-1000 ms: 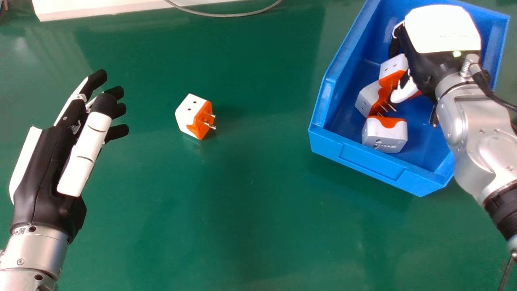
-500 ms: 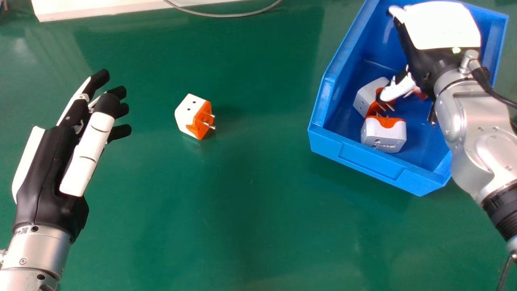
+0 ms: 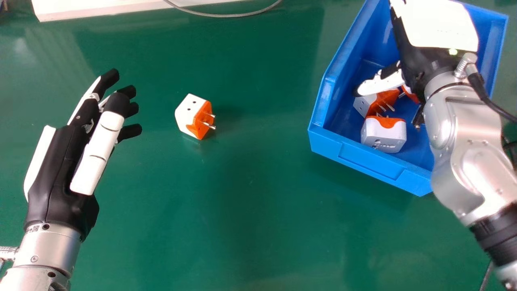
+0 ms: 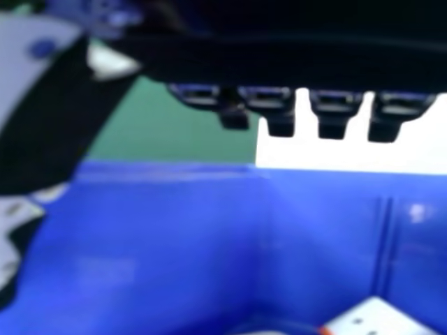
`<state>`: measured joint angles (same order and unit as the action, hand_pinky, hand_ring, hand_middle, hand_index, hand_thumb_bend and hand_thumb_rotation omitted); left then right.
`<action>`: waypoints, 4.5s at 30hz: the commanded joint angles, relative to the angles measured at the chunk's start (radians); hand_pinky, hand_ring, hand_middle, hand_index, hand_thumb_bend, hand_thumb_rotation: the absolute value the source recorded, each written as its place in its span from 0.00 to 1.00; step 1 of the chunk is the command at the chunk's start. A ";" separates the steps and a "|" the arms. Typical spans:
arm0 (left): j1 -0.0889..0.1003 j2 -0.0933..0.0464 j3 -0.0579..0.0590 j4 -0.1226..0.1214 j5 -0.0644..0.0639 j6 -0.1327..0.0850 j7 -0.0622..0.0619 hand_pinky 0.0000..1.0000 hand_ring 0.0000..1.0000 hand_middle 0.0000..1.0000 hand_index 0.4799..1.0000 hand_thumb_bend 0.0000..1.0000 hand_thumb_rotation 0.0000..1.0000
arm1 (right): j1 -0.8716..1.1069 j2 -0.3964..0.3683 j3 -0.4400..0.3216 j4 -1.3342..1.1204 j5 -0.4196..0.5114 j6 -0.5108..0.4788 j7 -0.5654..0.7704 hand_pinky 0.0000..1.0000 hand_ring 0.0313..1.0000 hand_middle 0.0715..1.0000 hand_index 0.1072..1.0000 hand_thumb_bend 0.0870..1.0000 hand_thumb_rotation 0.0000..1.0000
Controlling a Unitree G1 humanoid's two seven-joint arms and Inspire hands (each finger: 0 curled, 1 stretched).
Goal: Pick all objects and put in blue box
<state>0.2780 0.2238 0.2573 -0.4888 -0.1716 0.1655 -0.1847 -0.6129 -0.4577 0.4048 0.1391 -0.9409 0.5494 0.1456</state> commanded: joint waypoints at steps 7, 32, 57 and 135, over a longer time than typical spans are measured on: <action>-0.015 0.004 0.004 -0.002 -0.007 -0.007 -0.004 0.80 0.87 0.89 0.86 0.76 0.82 | 0.113 0.026 -0.014 -0.238 -0.105 0.113 0.055 1.00 1.00 1.00 1.00 0.71 0.29; -0.032 0.010 -0.003 0.007 0.006 -0.011 -0.010 0.80 0.87 0.88 0.86 0.77 0.81 | 0.563 0.320 0.009 -0.846 -0.458 0.088 0.134 1.00 1.00 1.00 1.00 0.74 0.15; 0.007 0.025 -0.015 0.040 0.094 -0.098 -0.016 0.80 0.87 0.88 0.82 0.72 0.85 | 1.042 0.247 0.056 -0.901 -0.197 -0.529 -0.169 1.00 1.00 1.00 1.00 0.61 0.22; 0.005 0.016 -0.029 0.028 0.094 -0.099 0.000 0.82 0.88 0.88 0.84 0.73 0.85 | -0.073 0.746 0.098 0.514 0.424 -0.210 -0.460 0.91 1.00 1.00 1.00 0.56 0.30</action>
<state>0.2900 0.2386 0.2312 -0.4218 -0.0792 0.0685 -0.1902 -0.6106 0.1467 0.4984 0.6846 -0.5195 0.3334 -0.3175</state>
